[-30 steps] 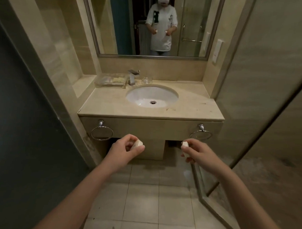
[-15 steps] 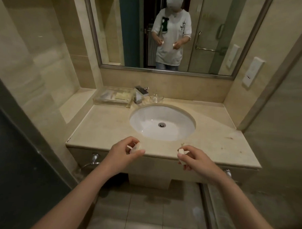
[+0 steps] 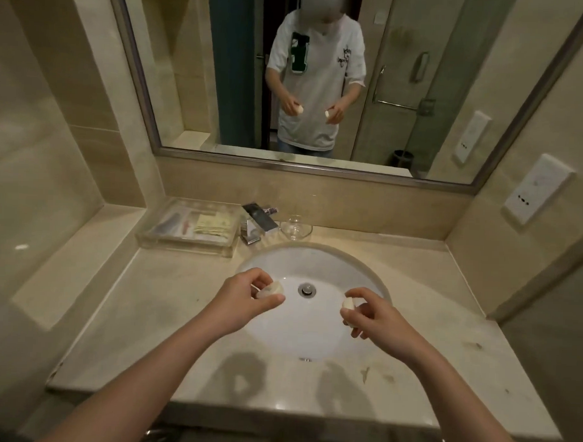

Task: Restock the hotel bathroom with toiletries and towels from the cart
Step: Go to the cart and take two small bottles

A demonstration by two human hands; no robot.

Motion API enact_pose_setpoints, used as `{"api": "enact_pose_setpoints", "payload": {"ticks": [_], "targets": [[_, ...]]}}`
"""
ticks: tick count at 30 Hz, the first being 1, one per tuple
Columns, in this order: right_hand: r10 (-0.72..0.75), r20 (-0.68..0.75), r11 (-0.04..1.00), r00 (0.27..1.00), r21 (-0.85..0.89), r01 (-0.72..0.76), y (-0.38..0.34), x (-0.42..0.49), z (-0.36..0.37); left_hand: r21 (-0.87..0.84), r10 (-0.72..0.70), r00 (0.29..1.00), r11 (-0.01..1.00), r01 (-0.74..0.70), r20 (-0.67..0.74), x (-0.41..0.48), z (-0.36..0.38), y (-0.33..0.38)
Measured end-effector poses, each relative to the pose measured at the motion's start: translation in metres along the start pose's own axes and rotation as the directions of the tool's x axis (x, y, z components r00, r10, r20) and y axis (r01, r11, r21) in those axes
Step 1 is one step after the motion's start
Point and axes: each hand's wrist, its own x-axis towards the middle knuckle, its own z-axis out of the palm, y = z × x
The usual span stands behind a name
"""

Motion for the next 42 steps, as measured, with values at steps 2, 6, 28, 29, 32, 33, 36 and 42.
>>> {"api": "enact_pose_setpoints", "payload": {"ticks": [2, 6, 28, 29, 32, 33, 36, 42], "targets": [[0.020, 0.024, 0.999, 1.000, -0.026, -0.019, 0.011, 0.036, -0.007, -0.011, -0.029, 1.000, 1.000, 0.029, 0.003, 0.033, 0.013, -0.006], [0.020, 0.036, 0.998, 0.999, -0.058, -0.018, 0.027, 0.116, -0.026, -0.056, -0.092, 0.996, 0.994, 0.091, -0.011, 0.094, 0.044, -0.016], [-0.222, 0.173, 0.838, 0.960, -0.469, 0.278, 0.061, 0.423, -0.027, 0.307, -0.170, 0.902, 0.902, 0.304, -0.396, 0.344, 0.129, -0.086], [-0.229, 0.182, 0.830, 0.956, -0.477, 0.289, 0.061, 0.427, -0.026, 0.343, -0.167, 0.904, 0.886, 0.312, -0.393, 0.349, 0.127, -0.088], [-0.261, 0.205, 0.808, 0.943, -0.489, 0.330, 0.060, 0.437, -0.020, 0.487, -0.113, 0.929, 0.826, 0.285, -0.353, 0.358, 0.122, -0.093], [-0.268, 0.214, 0.796, 0.939, -0.499, 0.341, 0.059, 0.440, -0.019, 0.516, -0.104, 0.939, 0.813, 0.271, -0.329, 0.361, 0.121, -0.094], [-0.249, 0.245, 0.753, 0.937, -0.559, 0.347, 0.056, 0.447, -0.014, 0.542, -0.123, 0.949, 0.796, 0.269, -0.290, 0.365, 0.118, -0.098], [-0.213, 0.294, 0.685, 0.932, -0.635, 0.357, 0.052, 0.456, -0.004, 0.514, -0.150, 0.940, 0.805, 0.296, -0.306, 0.367, 0.120, -0.104]]}}
